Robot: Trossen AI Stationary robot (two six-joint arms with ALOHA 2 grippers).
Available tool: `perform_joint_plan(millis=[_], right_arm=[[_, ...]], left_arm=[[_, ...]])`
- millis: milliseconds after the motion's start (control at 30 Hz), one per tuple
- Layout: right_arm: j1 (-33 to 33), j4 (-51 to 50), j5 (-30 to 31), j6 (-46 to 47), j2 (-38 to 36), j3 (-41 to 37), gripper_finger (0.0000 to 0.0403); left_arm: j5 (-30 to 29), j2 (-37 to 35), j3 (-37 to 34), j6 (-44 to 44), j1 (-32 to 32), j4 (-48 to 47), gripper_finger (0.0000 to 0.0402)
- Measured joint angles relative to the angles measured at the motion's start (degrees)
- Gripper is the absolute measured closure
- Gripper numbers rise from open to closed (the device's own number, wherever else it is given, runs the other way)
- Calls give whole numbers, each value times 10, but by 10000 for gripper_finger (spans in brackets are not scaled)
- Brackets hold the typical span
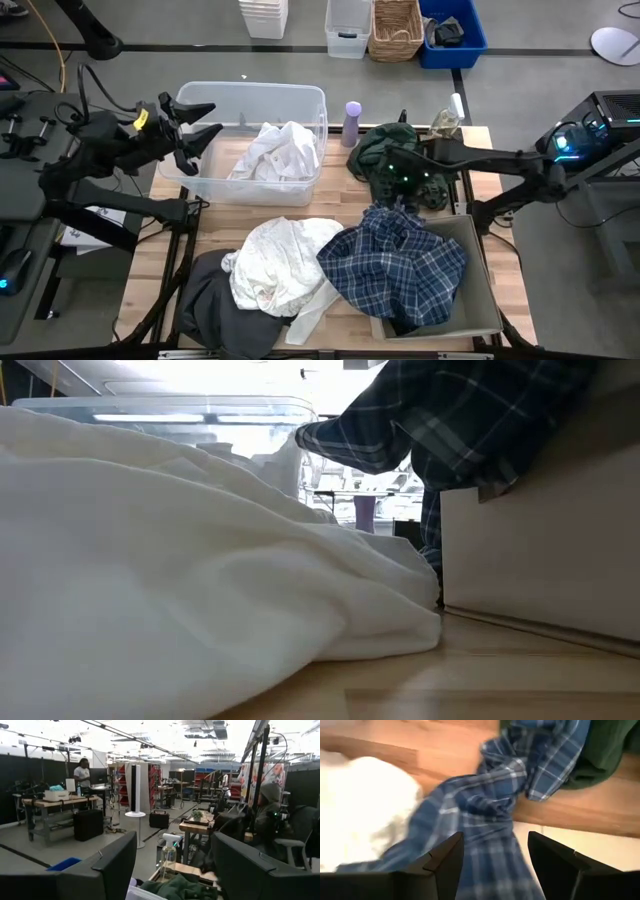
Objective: Sort clothes
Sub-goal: Put the blue polo shirt into the laundry bin
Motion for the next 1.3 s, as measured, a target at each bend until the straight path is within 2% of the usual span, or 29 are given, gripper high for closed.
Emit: perform_joint_plan(millis=[167,267,333,400,467,500,667,767,933,1033,1133,1233,1300], right_arm=[[-9,53,-85,0,2,-102,188],[4,86,-112,9,2,-150,190],[15,126,-120,15,2,-176,208],[26,160,-122,21,2,-192,259],[36,214,-132,27,2,-195,348],[41,239,-137,25,2,-192,374],[51,239,-143,-10,1,-91,399],[66,179,-141,-51,1,4,401],[129,45,-91,-102,0,177,402],[203,-40,-34,-82,0,262,402],[305,-115,39,-12,-1,311,402],[425,-138,92,89,-1,314,402],[499,-127,114,158,-1,288,402]], left_arm=[[0,-8,0,-5,0,-4,156],[0,-12,0,-5,0,-4,156],[0,-14,0,-5,0,-3,156],[0,-15,0,-5,0,-3,156],[0,-16,0,-5,0,-3,156],[0,-16,0,-5,0,-3,156],[-6,-16,0,-5,0,-2,156],[-7,-16,0,-7,0,2,156],[-12,-16,0,-20,0,33,156],[-28,-16,0,-20,0,51,156],[-41,-16,0,-20,0,65,156],[-51,-15,0,-34,0,73,156],[-56,-13,0,-50,0,78,156]])
